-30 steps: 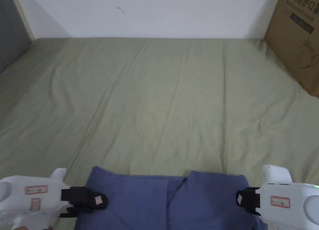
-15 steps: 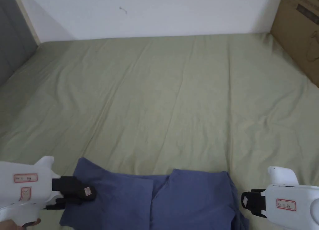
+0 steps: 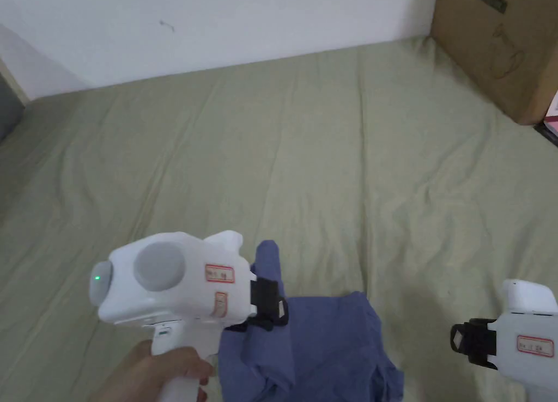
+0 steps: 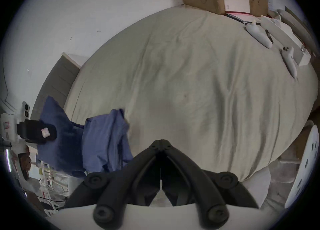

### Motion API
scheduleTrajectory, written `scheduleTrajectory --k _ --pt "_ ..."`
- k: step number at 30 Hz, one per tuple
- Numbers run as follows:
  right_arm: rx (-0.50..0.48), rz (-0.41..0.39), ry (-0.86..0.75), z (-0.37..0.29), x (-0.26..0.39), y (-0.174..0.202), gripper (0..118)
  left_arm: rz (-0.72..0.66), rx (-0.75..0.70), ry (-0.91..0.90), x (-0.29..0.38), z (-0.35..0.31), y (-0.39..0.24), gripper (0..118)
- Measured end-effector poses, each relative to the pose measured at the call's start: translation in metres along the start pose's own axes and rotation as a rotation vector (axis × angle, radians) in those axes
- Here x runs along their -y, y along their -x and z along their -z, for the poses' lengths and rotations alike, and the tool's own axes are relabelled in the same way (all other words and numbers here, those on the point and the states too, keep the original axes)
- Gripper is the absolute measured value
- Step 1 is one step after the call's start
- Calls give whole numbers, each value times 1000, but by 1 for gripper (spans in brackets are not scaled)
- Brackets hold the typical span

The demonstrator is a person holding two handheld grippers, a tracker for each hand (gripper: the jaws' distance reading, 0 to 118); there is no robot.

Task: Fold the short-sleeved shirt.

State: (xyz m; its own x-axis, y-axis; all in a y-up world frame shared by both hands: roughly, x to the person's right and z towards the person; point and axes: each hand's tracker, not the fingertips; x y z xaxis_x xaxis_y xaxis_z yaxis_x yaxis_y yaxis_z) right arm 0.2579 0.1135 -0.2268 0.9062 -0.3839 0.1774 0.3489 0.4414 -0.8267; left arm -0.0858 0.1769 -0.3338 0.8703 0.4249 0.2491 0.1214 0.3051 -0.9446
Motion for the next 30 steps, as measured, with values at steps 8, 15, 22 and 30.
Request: scheduleTrajectory --k 8,15,22,30 --pt "36 73 -5 -11 12 -31 0 117 19 151 4 92 -54 53" --pt "50 83 6 -8 12 -36 0 78 179 152 2 71 -56 104" --pt "28 46 9 -1 6 -23 0 -60 178 26 -4 42 -5 15" --pt "8 21 17 5 3 -13 0 -48 254 101 23 92 4 1"
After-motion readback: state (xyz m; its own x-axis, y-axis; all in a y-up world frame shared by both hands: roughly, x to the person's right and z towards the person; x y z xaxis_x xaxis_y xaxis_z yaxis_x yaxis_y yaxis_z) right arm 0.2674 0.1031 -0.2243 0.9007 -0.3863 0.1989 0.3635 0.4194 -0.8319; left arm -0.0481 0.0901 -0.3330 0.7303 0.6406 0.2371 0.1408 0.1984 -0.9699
